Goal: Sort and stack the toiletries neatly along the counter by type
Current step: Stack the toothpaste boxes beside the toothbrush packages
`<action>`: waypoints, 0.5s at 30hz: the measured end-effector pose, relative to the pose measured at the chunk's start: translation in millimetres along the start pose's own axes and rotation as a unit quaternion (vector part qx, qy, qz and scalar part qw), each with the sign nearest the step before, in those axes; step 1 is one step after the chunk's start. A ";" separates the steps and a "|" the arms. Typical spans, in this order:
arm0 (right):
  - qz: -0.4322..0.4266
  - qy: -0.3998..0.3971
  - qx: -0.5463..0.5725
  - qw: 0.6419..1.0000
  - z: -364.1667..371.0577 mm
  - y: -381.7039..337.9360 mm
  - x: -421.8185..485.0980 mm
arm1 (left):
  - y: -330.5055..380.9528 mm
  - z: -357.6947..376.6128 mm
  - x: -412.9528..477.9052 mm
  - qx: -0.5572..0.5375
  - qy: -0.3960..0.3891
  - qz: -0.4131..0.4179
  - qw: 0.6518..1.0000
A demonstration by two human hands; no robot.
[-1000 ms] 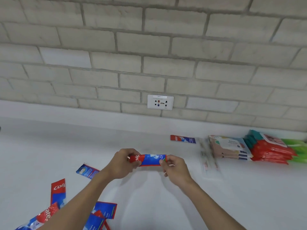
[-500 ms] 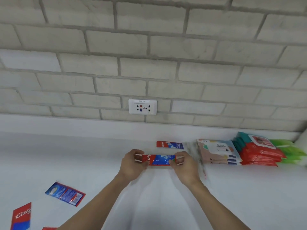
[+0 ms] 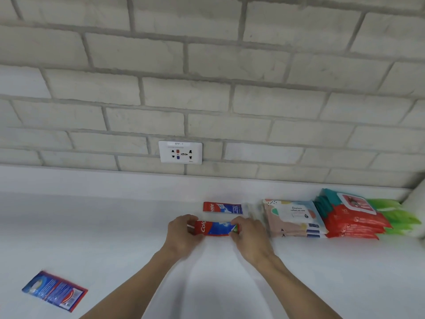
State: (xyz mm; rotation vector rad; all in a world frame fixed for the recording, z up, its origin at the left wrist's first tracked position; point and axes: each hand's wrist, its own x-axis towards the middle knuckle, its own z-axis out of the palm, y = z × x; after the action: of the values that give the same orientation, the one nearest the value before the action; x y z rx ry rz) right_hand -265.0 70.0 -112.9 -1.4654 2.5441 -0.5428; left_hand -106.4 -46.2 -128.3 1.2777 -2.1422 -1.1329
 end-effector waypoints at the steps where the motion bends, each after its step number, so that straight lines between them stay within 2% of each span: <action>1: -0.006 -0.002 -0.027 1.000 0.4 1.3 0.6 | 0.3 1.4 2.2 0.023 0.000 0.011 1.000; 6: -0.015 0.008 -0.103 0.994 9.0 11.0 5.0 | -0.1 6.8 12.8 0.087 0.007 0.040 0.995; 15: -0.028 0.026 -0.079 0.996 9.4 19.6 14.9 | -4.0 14.5 24.1 0.124 0.031 0.065 0.990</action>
State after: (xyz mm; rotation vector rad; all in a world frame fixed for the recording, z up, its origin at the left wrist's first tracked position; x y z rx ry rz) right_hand -285.4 63.9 -128.4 -1.5984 2.6480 -0.3996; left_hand -126.2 -61.6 -141.7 1.2361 -2.3376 -0.7826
